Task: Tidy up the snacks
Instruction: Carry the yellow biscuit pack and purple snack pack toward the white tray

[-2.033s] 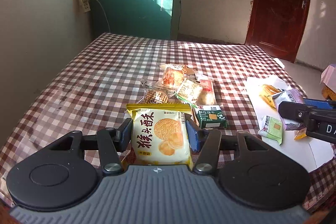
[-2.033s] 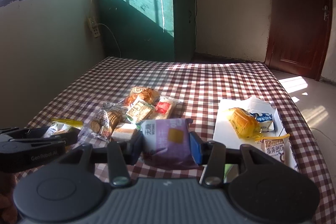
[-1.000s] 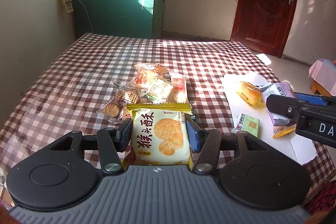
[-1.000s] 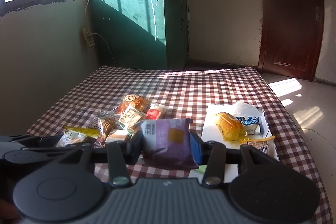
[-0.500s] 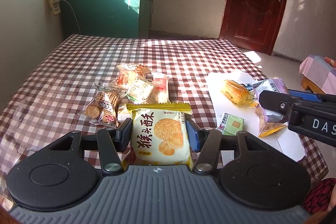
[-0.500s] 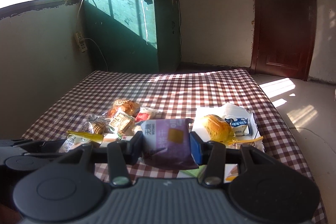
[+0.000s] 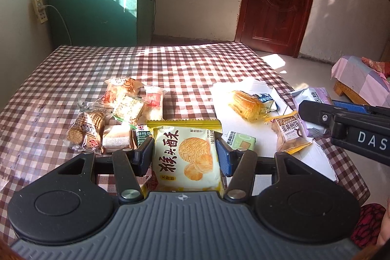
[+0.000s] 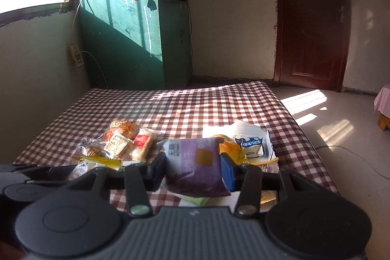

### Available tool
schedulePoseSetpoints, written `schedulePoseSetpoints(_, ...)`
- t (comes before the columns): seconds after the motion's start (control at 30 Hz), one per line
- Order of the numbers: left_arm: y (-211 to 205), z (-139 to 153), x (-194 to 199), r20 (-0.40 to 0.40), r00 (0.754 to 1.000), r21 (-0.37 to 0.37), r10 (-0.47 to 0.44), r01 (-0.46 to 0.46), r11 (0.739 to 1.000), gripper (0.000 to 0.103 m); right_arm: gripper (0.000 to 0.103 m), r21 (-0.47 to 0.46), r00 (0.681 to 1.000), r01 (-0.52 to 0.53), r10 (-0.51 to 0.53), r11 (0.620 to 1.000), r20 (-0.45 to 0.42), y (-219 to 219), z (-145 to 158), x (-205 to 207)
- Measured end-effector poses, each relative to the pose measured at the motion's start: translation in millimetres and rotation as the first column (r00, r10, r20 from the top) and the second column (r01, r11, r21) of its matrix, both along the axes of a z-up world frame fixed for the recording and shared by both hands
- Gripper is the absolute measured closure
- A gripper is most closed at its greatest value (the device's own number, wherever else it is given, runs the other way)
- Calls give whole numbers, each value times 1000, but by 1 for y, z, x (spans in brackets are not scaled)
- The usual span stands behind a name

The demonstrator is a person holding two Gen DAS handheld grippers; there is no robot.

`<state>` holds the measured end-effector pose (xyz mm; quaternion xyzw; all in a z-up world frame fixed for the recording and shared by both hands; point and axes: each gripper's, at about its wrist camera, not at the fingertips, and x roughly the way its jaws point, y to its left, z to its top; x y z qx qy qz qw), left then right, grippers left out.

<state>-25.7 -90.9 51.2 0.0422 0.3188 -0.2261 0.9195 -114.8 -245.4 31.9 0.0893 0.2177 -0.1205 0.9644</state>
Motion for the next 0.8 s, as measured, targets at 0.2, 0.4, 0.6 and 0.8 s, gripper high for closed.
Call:
schedulePoseSetpoints(0.2,-20,-2,-1,-5,999,-5,-48,48,999,37,57,-3,999,53,-53,999,-3,-18,-2,-8)
schedulePoseSetpoints(0.4,-41,-5,-7,-5,994,-8,-108,108,994,37,57,5,996,93,-93,996,-8,-33,-6,-15)
schedulePoseSetpoints(0.6,-59,-11,-15,-16,989,-9,-146,146,989,37,57,4,991,130,-130,992,-29,-45,-16,-22)
schedulePoseSetpoints(0.8,-71,-20,-25,-38,983,-10,-179,178,984,37,57,11,987,147,-146,989,-62,-54,-29,-26)
